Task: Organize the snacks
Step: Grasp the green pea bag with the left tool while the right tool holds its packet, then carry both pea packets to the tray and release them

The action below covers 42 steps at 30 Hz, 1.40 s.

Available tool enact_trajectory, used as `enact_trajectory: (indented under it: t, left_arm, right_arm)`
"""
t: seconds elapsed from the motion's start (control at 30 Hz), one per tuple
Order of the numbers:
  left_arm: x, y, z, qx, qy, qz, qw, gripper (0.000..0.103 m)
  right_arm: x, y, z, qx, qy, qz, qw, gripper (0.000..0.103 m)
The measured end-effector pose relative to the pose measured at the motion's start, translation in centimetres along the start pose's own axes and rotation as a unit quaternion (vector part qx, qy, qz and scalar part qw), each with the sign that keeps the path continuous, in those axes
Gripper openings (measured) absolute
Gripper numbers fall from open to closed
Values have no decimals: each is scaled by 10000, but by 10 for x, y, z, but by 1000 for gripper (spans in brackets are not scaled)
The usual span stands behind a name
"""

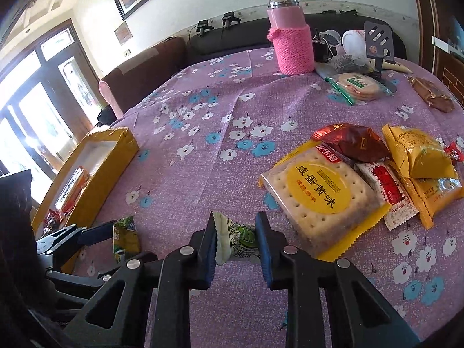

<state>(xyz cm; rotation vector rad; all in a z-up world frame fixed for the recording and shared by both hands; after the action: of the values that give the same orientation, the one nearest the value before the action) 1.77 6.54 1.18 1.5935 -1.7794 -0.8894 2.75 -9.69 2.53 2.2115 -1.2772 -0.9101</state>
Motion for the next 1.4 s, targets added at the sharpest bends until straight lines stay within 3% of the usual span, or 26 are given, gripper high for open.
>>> enact_trajectory:
  t: [0.17,0.27,0.4,0.57,0.63,0.67,0.7,0.77,0.83,0.97,1.07,1.4]
  left_arm:
    - [-12,12,-1,192,199,132,9995,39]
    - [-18,24,-1,270,320,220,9989,33]
    - [-30,37,1,333,533,419,9971,14]
    - [-36,39,5,183,617,538,9965,14]
    - [-35,38,8,179,652,568,9961,19]
    - [-32,37,8,156,633,607,9960,33]
    - [-28,36,8,133,600,624,9962,55]
    - [-17,33,7,158,482,475,9976,78]
    - [-4,27,6,204,288,306,9989,78]
    - [19,0,6,-93,-237,-100,9996,77]
    - [24,4,6,1,-385,-161,9991,33]
    - [-19,44,11,207,366,281,9987,32]
  right_arm:
    - [-1,0,1,11,-5,-31,10000,25]
    - [-2,2,0,55,-25,-72,10000,24]
    - [-2,6,0,153,-60,-103,9998,19]
    - [-5,6,2,191,-84,-92,9997,18]
    - [-7,7,3,189,-79,-82,9998,18]
    - [-7,7,3,198,-78,-84,9997,18]
    - [-7,8,3,207,-87,-102,9997,18]
    - [-7,9,3,222,-98,-122,9996,18]
    - [-6,10,3,221,-114,-143,9996,18]
    - [-4,10,3,211,-146,-184,9995,18]
    - [-2,11,2,227,-146,-222,9994,18]
    - [-5,17,1,367,-96,-276,9989,18]
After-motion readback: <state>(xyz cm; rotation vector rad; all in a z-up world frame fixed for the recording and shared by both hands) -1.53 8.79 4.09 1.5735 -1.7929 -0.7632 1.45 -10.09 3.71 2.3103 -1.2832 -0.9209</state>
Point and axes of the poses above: each gripper's, at about its wrist camera, not at the fingertips, and y roughly against the way its jaws point, x to its right, z to its underside, the point moved 1 cm from there along -y, roughly the way its jaws point, and after that the axes turned 8 degrees about -z, right-handed, at the moved point
